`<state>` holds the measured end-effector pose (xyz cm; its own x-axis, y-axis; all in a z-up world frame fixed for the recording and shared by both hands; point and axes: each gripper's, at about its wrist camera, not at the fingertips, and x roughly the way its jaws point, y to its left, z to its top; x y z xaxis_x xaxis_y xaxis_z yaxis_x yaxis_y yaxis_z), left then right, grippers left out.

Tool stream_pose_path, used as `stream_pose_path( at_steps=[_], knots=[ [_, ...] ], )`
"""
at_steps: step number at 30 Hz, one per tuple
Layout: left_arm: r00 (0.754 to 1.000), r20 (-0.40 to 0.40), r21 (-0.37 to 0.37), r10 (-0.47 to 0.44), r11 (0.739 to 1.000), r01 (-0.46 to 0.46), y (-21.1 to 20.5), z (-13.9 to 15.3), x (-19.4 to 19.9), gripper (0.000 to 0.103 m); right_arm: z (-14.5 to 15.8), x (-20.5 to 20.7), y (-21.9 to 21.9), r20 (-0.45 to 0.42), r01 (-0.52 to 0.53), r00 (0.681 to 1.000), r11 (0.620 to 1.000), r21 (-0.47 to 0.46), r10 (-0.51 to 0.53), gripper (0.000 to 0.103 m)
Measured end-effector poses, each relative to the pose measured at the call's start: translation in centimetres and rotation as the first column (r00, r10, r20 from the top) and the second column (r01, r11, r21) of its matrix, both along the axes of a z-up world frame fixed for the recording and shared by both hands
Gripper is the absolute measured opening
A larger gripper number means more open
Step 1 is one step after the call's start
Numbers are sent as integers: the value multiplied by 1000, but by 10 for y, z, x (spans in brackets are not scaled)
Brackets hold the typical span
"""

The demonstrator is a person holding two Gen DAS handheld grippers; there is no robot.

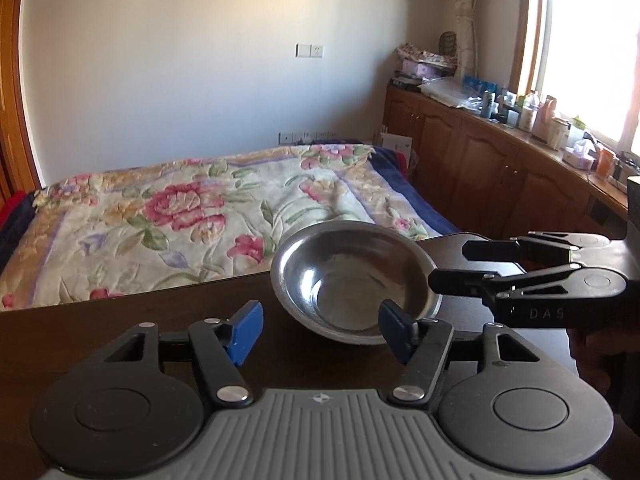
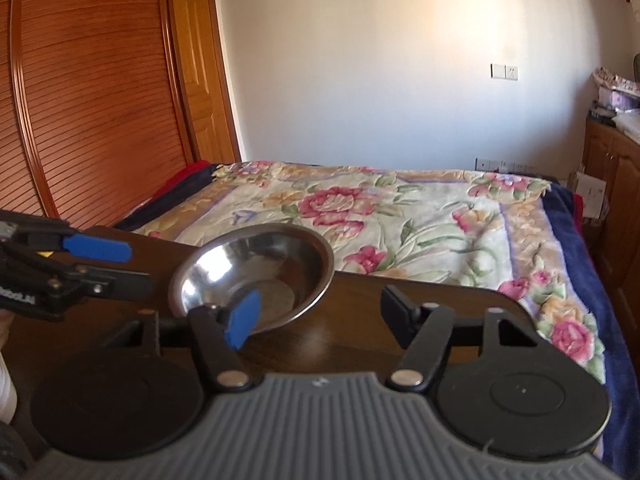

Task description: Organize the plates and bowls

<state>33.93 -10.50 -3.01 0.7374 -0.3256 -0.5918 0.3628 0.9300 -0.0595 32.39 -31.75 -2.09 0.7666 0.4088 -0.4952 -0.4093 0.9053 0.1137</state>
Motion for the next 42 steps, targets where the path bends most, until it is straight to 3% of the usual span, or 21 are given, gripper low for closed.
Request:
stream_pose_path(
  at_steps=[7, 11, 14, 16, 19, 23, 42],
  knots=[
    [998, -57, -59, 20, 998, -24, 1, -7, 21, 63, -7, 15, 1, -60, -21, 998, 999, 48, 24, 60],
    [998, -63, -43, 22, 999, -25, -2, -11, 26, 62, -10, 20, 1, -87, -20, 996, 997, 69, 26, 53],
    [996, -83, -42, 23, 999, -26, -2, -15, 32, 52, -11, 21, 0, -103, -24, 994, 996, 85, 33, 48],
    [995, -100, -47, 24, 998, -29, -1, -19, 34, 38, -12, 21, 0, -116, -28, 992, 995, 98, 40, 41],
    [992, -124, -57, 20, 998, -28, 1, -22, 35, 26, -12, 23, -3, -136, -46, 989, 991, 125, 63, 29],
    [990, -138, -55, 22, 998, -30, 1, -20, 30, 22, -12, 21, -5, -166, -64, 982, 985, 160, 91, 23],
    [998, 22, -87, -55, 995, 57, -5, 57, -38, 20, 50, -35, -14, -35, -32, 999, 993, 111, 36, 20]
  ],
)
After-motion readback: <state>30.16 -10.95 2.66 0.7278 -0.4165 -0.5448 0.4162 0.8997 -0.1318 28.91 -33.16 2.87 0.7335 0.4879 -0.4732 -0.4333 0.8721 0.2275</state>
